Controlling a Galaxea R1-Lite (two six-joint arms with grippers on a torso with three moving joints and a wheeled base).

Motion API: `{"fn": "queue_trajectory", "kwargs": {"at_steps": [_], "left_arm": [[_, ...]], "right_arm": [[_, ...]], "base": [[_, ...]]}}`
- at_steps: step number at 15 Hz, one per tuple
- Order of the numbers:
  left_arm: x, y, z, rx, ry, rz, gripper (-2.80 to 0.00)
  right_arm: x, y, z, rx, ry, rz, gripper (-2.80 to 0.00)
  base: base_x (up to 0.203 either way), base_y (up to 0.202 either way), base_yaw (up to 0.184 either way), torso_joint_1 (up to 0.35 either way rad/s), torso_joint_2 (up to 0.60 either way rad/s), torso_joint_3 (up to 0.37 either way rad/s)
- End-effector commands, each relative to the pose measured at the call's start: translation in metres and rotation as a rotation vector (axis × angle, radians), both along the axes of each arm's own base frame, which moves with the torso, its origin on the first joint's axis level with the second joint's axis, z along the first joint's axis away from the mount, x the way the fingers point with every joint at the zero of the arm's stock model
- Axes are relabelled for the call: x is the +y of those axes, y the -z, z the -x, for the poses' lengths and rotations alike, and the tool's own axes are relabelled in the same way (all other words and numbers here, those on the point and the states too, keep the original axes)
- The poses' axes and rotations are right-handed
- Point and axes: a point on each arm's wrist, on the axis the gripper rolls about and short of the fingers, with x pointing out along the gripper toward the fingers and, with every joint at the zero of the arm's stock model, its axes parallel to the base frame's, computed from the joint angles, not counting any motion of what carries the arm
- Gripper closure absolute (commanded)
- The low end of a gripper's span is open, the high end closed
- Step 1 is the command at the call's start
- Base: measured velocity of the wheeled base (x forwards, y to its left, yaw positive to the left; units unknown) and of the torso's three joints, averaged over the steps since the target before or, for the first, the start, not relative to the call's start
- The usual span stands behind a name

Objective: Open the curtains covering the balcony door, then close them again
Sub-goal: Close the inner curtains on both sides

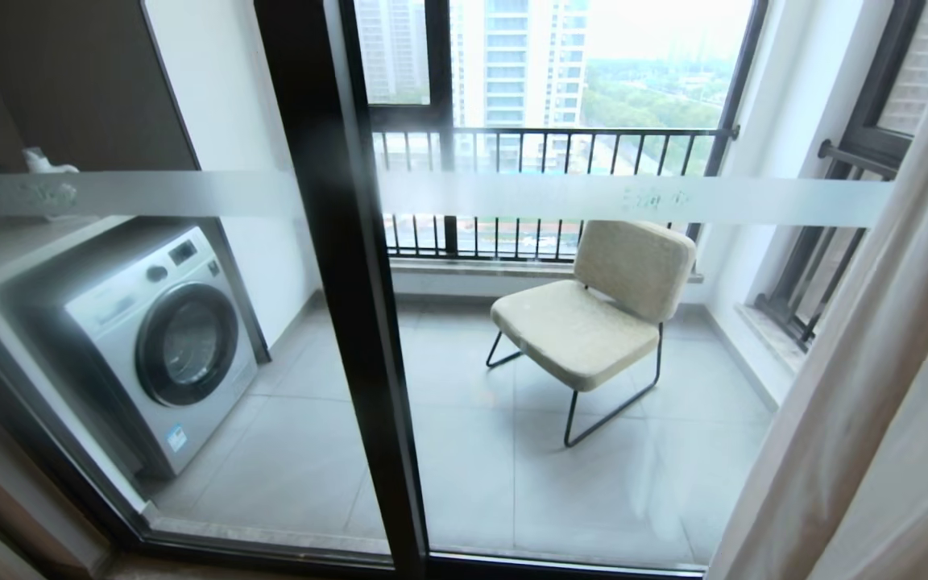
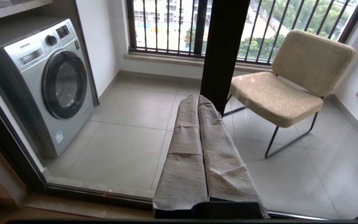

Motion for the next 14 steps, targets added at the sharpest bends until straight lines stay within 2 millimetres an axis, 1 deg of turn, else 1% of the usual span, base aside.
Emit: {"fn": "queue_trajectory", "kwargs": {"at_steps": [1,7,11,14], "left_arm": [[0.000,0.000,0.000,0.001,-0.001,0.001,0.00],[0.000,0.000,0.000,-0.001,-0.001,-0.001,0.00],[0.000,0.000,0.000,-0.001,-0.001,-0.002,0.00],[0.000,0.000,0.000,0.000,-0.001,-0.002,0.00]], "right_arm": [[0.000,-0.001,-0.001,-0.009,-0.001,0.000,0.00],[0.000,-0.006,-0.003,-0.023,-0.003,0.004,0.00],[0.000,-0.009,-0.015,-0.028,-0.002,0.039,0.00],[0.004,-0.011,-0.023,-0.057,-0.021,0.047,0.00]], "base": [[0.000,0.191,-0.003,-0.002,0.00,0.000],[0.000,0.192,-0.001,0.004,0.00,0.005],[0.000,0.192,0.001,0.003,0.00,0.002],[0.000,0.188,0.000,0.003,0.00,0.005]]}}
